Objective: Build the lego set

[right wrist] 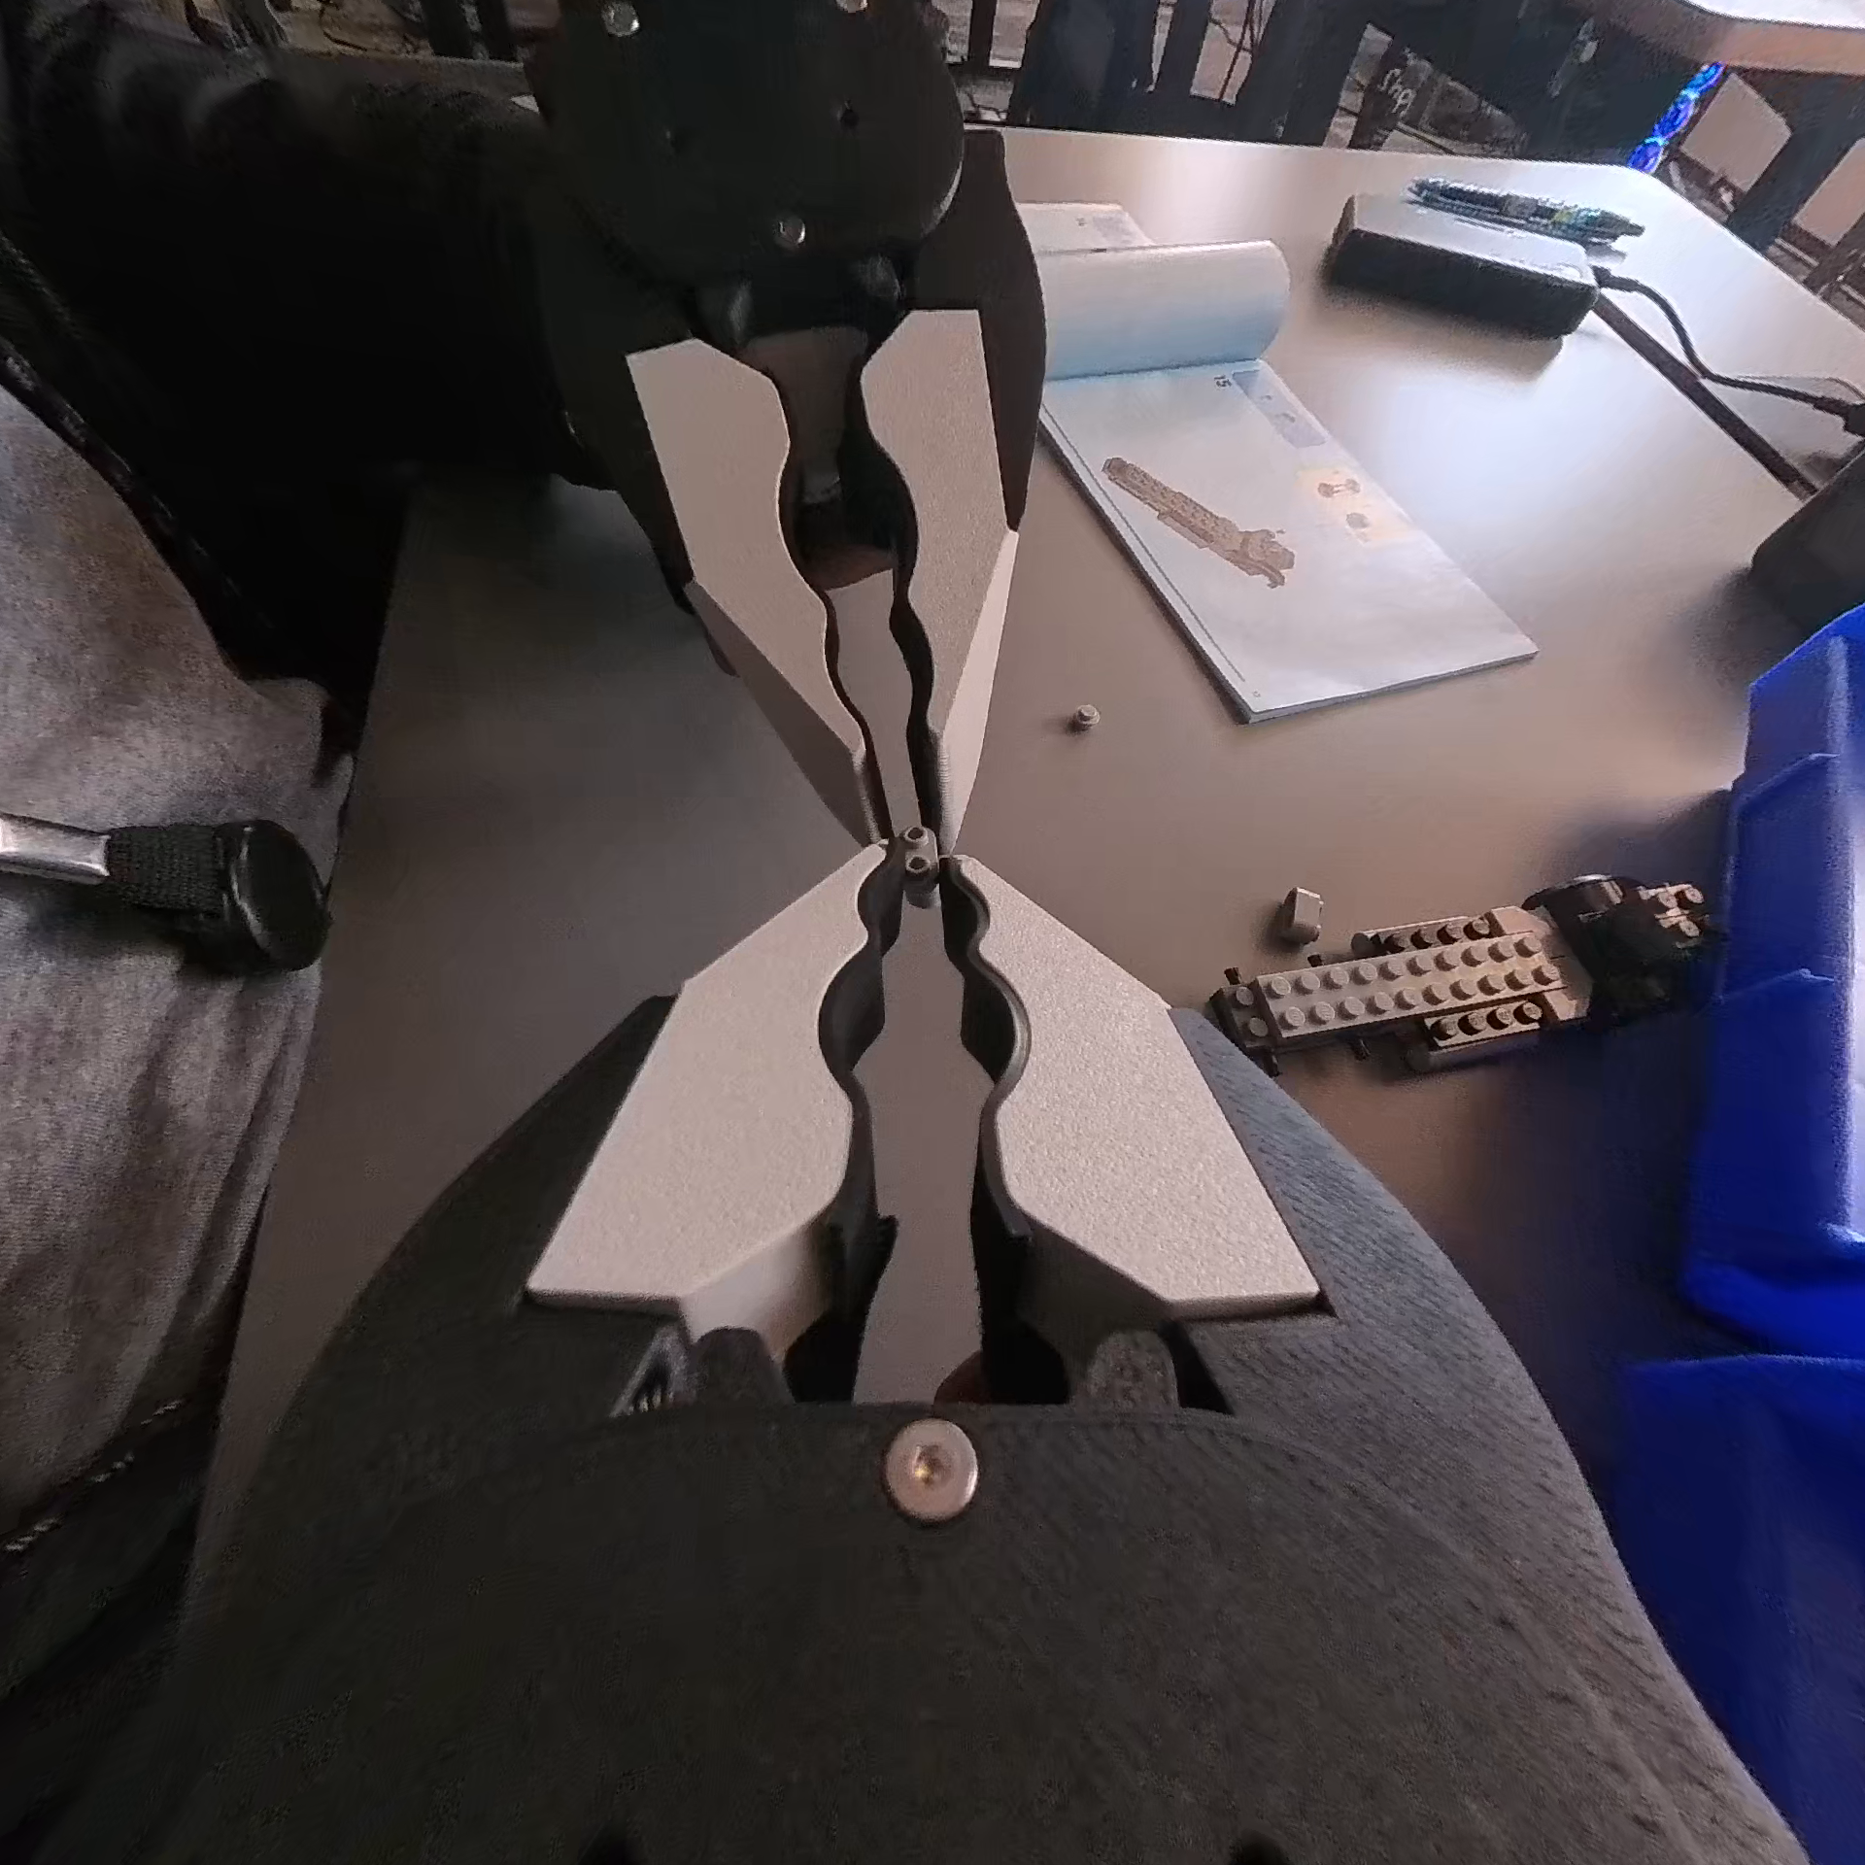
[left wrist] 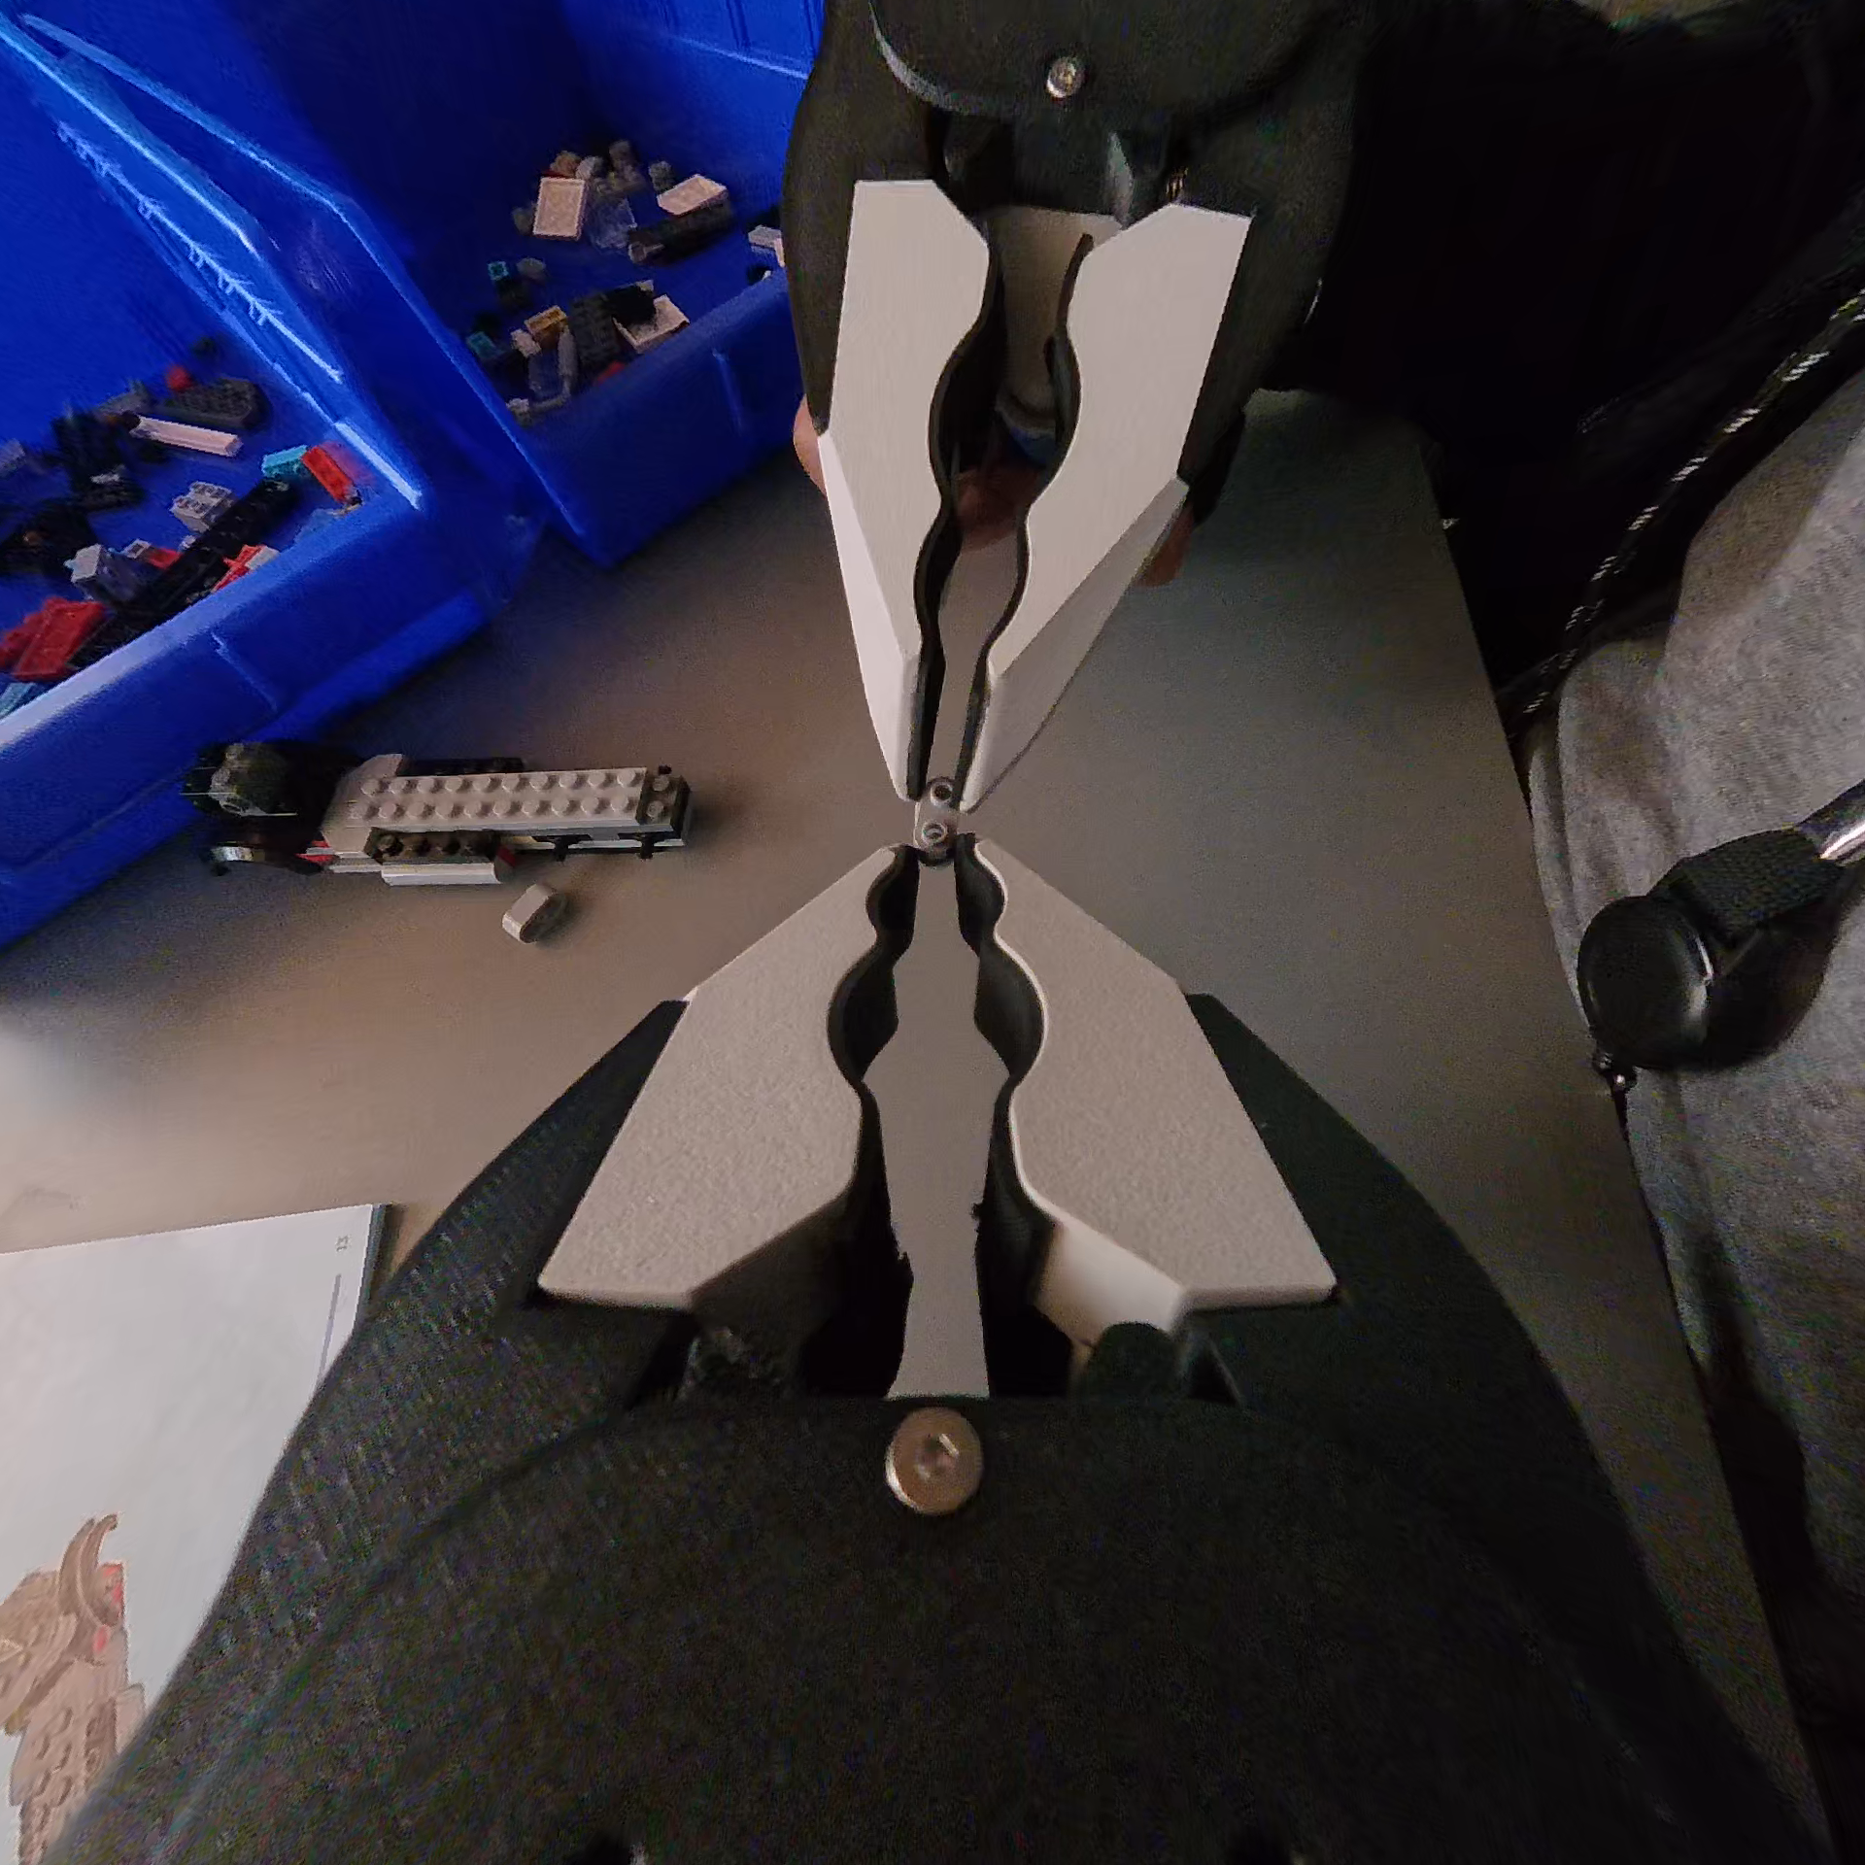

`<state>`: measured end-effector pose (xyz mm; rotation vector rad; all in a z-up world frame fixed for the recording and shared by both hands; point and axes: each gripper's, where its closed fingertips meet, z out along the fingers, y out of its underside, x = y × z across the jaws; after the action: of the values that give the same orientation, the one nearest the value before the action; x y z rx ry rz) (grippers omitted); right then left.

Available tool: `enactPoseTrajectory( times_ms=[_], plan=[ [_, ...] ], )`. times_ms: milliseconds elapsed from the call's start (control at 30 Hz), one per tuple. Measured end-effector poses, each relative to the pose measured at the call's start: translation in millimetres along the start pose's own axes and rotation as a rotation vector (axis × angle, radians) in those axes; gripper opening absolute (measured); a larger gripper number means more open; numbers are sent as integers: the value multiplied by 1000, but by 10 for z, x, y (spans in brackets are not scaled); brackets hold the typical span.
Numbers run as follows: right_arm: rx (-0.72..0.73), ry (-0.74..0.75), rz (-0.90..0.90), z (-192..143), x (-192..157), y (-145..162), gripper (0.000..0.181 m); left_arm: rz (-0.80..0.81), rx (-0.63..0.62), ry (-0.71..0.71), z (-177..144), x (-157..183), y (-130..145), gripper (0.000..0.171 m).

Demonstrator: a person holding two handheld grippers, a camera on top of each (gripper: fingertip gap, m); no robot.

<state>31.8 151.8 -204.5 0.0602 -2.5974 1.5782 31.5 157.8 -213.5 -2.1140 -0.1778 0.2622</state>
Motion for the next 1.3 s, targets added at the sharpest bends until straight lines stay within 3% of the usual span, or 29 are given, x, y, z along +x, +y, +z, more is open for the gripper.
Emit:
enactPoseTrajectory(
  times_ms=[900,1100,1300],
  plan=[
    [57,-33,47,-54,-35,-74,12,-44,43,51,-38,41,-74,7],
    [88,-35,77,-99,-31,-103,20,-91,75,80,-76,38,-109,7],
    [181,48,-130,-249,11,-222,23,-148,88,139,-187,7,-188,7]
  ],
)
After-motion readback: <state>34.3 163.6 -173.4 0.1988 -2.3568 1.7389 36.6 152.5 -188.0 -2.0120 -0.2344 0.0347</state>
